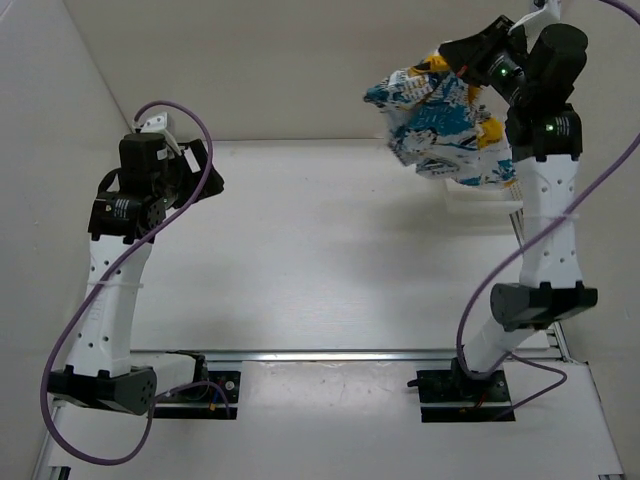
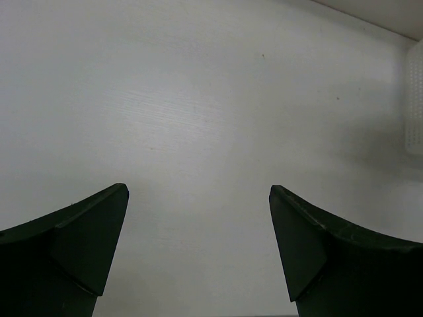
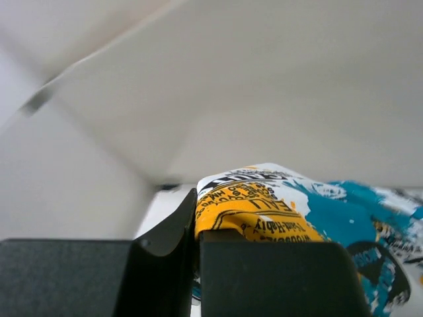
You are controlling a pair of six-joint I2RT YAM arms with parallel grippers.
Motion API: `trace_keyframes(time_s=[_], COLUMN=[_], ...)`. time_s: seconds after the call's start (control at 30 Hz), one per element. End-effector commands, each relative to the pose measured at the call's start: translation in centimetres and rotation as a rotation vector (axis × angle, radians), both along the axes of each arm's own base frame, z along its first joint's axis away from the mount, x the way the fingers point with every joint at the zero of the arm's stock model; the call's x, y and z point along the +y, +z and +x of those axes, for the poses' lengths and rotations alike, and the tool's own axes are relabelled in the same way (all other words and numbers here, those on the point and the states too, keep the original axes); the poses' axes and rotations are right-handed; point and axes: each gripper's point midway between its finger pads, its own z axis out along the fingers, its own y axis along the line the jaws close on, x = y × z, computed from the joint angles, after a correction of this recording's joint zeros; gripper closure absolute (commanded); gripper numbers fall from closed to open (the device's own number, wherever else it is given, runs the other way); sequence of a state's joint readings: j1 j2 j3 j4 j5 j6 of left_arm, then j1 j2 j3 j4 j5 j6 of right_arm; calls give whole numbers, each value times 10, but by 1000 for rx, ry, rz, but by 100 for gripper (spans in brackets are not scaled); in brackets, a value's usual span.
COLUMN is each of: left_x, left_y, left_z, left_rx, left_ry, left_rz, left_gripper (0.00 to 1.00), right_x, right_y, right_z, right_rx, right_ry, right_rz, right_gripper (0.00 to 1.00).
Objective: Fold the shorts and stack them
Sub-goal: Move the shorts to the center of the board, then flatten the shorts out
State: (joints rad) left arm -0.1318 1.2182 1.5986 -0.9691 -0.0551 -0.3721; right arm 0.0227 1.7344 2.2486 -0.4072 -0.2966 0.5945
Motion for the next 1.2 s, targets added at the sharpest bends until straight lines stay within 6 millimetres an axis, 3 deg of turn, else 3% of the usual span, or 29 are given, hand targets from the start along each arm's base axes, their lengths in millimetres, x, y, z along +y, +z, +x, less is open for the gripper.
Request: trace_keyframes(time_s=[0.0, 0.07, 0.13, 0.17, 0.2, 0.23, 0.27, 0.3, 0.33, 0.4, 0.43, 0.57, 0.6, 0.7, 0.77, 0.83, 0.9, 0.93, 1.07, 1.17], left_x=[-7, -1, 0, 0, 3, 3, 2, 3, 3, -2, -5, -34, -44, -71, -87, -105, -115, -120, -126, -129], left_y=[6, 9, 9, 11, 11, 11, 8, 3, 3, -13, -13, -60, -82, -113, -139, -164, -182, -191, -217, -240], left_z=[-27, -32, -32, -34, -34, -34, -33, -35, -35, -32, -32, -32, -33, -35, -32, -31, -31, -32, -16, -9], left_rx=[11, -4, -4, -13, -13, -13, -4, 15, 15, 62, 63, 223, 272, 342, 393, 473, 543, 575, 598, 626], left_ry=[-33, -9, -9, -9, 0, 0, 5, 6, 6, -13, -32, -194, -231, -305, -331, -398, -424, -432, -434, -430], left_rz=[-63, -72, -78, -79, -79, -79, -86, -84, -84, -93, -94, -156, -170, -226, -281, -340, -355, -352, -210, -138], left_gripper=[1, 1, 1, 1, 1, 1, 1, 1, 1, 1, 1, 3, 5, 10, 6, 0, 0, 0, 0, 0], right_x=[55, 79, 91, 108, 117, 129, 149, 154, 158, 156, 150, 128, 120, 108, 102, 98, 94, 94, 97, 112], right_y=[-1, -1, -29, -35, -54, -106, -136, -165, -215, -277, -298, -299, -300, -300, -317, -329, -340, -349, -377, -397], right_z=[-42, -70, -77, -92, -96, -96, -105, -107, -111, -117, -121, -139, -139, -155, -165, -172, -177, -178, -190, -203], right_rx=[-14, -17, 44, 57, 88, 207, 261, 308, 409, 594, 661, 638, 633, 631, 678, 710, 740, 764, 829, 860], right_ry=[204, 268, 286, 327, 343, 361, 402, 395, 399, 396, 384, 310, 269, 241, 230, 231, 223, 224, 256, 313], right_rz=[-51, -78, -100, -103, -127, -149, -183, -231, -275, -335, -336, -343, -356, -356, -366, -377, -392, -400, -572, -636], right_gripper=[100, 100, 100, 100, 100, 100, 91, 70, 48, 26, 25, 27, 38, 59, 61, 48, 11, 0, 0, 0])
